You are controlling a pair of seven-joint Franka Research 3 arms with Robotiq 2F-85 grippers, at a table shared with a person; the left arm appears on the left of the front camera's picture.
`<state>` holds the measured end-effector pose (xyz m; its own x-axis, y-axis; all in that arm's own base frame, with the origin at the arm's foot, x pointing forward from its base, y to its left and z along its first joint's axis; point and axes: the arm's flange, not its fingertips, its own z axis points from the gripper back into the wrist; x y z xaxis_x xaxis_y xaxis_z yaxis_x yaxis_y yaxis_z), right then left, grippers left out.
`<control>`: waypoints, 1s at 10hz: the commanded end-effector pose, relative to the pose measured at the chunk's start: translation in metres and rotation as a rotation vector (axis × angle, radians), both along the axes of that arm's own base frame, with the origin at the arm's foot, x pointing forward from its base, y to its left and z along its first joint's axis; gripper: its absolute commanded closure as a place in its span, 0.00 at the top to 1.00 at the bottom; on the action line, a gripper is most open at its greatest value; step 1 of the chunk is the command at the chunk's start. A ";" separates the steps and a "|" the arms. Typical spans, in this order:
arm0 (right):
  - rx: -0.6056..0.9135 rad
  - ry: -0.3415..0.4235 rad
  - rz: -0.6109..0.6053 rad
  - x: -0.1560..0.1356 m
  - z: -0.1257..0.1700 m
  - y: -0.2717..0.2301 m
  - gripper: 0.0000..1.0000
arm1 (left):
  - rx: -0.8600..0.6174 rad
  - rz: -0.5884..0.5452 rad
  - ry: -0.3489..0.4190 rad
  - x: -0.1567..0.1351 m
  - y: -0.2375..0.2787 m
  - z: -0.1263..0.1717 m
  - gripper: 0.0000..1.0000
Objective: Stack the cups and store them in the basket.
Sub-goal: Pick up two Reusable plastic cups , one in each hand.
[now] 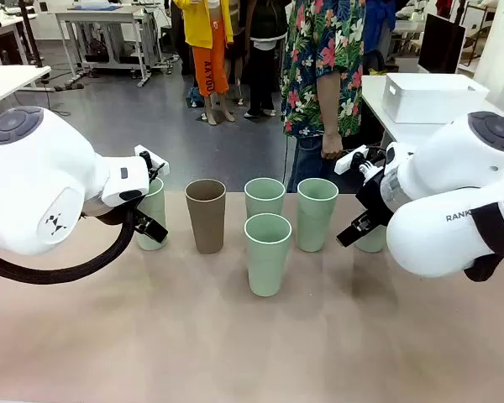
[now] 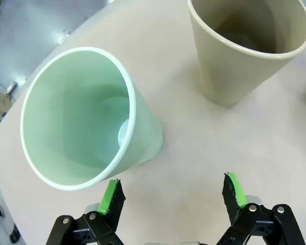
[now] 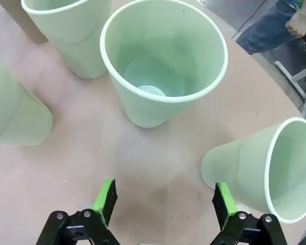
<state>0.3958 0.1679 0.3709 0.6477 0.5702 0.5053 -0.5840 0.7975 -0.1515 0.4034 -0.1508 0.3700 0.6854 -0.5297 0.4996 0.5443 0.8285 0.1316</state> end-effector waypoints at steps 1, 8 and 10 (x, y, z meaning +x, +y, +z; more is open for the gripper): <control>0.000 0.000 0.000 0.000 0.000 0.000 1.00 | 0.000 0.000 0.000 0.000 0.000 0.000 1.00; 0.000 0.000 0.000 0.000 0.000 0.000 1.00 | 0.000 0.000 0.000 0.000 0.000 0.000 1.00; -0.001 0.000 0.001 0.000 0.000 0.000 1.00 | 0.000 0.000 0.000 0.000 0.000 0.000 1.00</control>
